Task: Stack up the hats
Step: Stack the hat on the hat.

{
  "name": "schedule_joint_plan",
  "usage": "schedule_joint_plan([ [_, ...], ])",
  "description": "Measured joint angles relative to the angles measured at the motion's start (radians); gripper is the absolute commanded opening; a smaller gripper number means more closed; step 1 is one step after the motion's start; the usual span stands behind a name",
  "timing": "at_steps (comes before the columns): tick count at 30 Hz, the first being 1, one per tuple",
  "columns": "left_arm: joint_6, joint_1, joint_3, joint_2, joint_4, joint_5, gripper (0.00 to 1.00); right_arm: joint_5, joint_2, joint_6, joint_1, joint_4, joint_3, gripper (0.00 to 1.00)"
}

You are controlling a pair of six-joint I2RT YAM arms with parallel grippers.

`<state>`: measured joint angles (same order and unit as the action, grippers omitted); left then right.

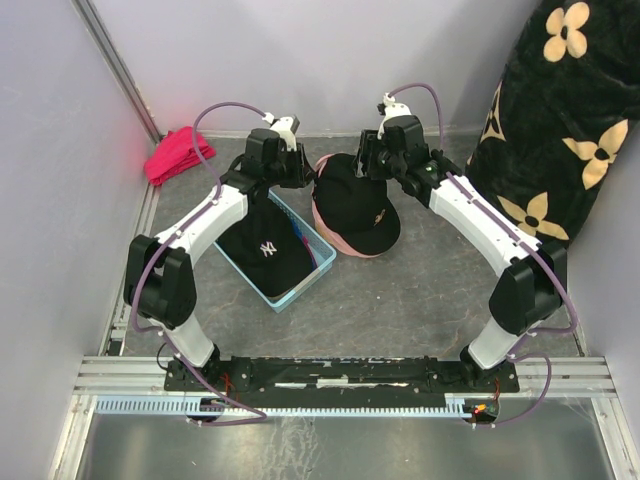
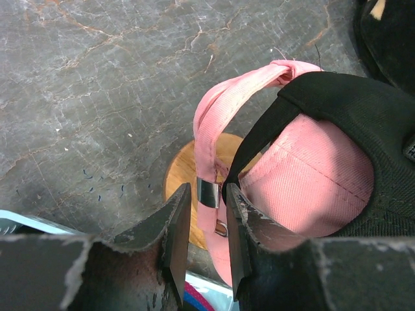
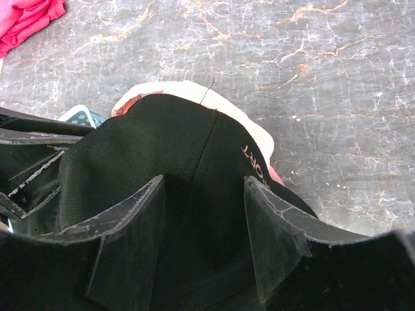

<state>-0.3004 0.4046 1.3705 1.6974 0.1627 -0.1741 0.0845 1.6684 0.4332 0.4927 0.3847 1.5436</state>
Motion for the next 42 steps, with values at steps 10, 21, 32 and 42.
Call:
schedule_joint_plan([
  [10, 0.002, -0.003, 0.007, 0.003, 0.0, 0.004, 0.35, -0.019, 0.005, 0.034, -0.018, -0.04, -0.02, 0.59],
  [21, 0.003, -0.003, 0.011, 0.004, 0.001, 0.017, 0.33, -0.011, -0.002, 0.044, -0.031, -0.043, -0.028, 0.6],
  [32, 0.02, -0.003, 0.046, 0.022, 0.015, 0.024, 0.36, 0.049, -0.06, 0.04, -0.052, 0.002, -0.028, 0.6],
  [42, 0.034, -0.004, 0.047, 0.023, 0.013, 0.042, 0.48, 0.052, -0.083, 0.032, -0.057, 0.004, -0.027, 0.62],
])
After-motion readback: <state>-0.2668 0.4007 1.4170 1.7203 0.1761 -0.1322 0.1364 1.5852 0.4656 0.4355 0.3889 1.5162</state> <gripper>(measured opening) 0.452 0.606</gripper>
